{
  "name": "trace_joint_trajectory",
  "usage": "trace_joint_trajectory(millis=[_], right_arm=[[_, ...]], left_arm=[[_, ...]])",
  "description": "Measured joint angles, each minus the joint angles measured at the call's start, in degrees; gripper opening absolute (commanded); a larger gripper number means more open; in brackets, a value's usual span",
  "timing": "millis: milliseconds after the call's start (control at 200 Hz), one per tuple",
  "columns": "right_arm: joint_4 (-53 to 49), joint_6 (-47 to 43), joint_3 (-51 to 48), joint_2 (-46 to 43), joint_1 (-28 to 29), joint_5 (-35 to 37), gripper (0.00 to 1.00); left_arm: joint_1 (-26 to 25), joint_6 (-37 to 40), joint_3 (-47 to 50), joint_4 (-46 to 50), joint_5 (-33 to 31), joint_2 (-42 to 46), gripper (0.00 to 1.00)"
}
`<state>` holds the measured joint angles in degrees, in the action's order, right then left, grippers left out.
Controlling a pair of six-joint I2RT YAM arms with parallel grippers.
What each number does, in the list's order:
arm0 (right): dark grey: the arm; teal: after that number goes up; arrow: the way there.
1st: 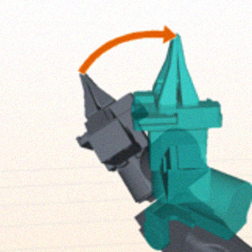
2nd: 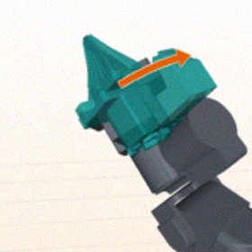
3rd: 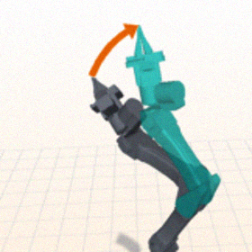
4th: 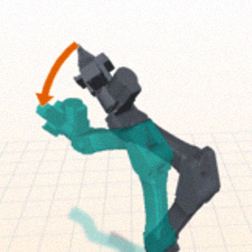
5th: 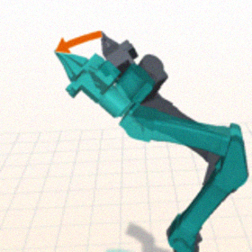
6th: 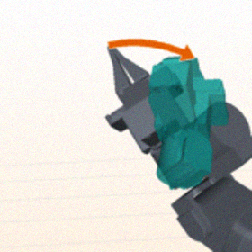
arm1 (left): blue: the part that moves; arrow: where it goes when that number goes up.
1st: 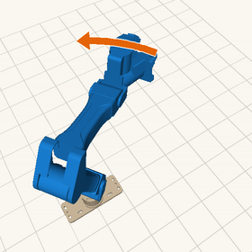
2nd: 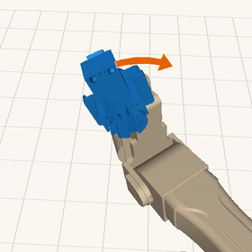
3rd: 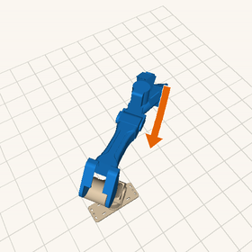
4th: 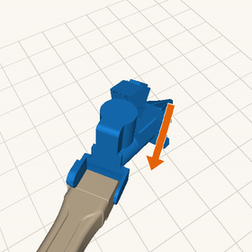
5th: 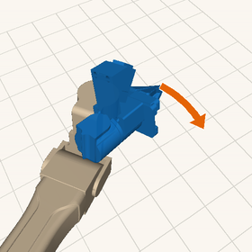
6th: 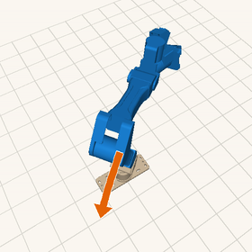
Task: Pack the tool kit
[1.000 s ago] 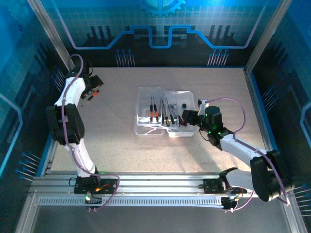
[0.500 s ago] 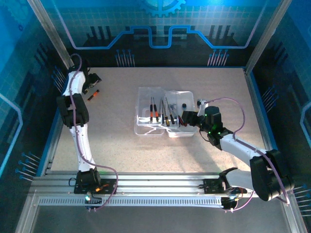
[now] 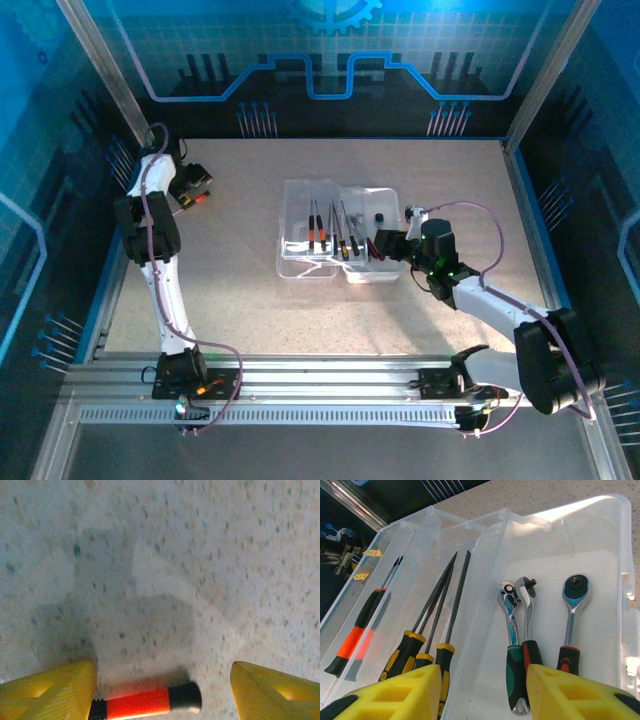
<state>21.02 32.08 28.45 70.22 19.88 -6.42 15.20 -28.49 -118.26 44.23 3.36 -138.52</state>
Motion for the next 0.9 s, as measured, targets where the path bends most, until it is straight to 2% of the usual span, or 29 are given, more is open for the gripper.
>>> trace_joint_trajectory(millis=[420, 705, 900], right_arm=[[0.02, 0.07, 0.0, -0.02, 0.0, -0.24, 0.49], [0.0, 0.37, 0.0, -0.26, 0.0, -0.24, 0.48], [0.04, 0.63, 0.0, -0.24, 0.0, -1.16, 0.48]], left_arm=[[-6.62, -0.02, 20.24, -3.58, 0.0, 12.46, 0.69], [-6.75, 0.09, 25.64, -2.4, -0.07, 19.74, 0.7], [-6.75, -0.35, 31.23, -2.49, -2.51, 30.6, 0.69]])
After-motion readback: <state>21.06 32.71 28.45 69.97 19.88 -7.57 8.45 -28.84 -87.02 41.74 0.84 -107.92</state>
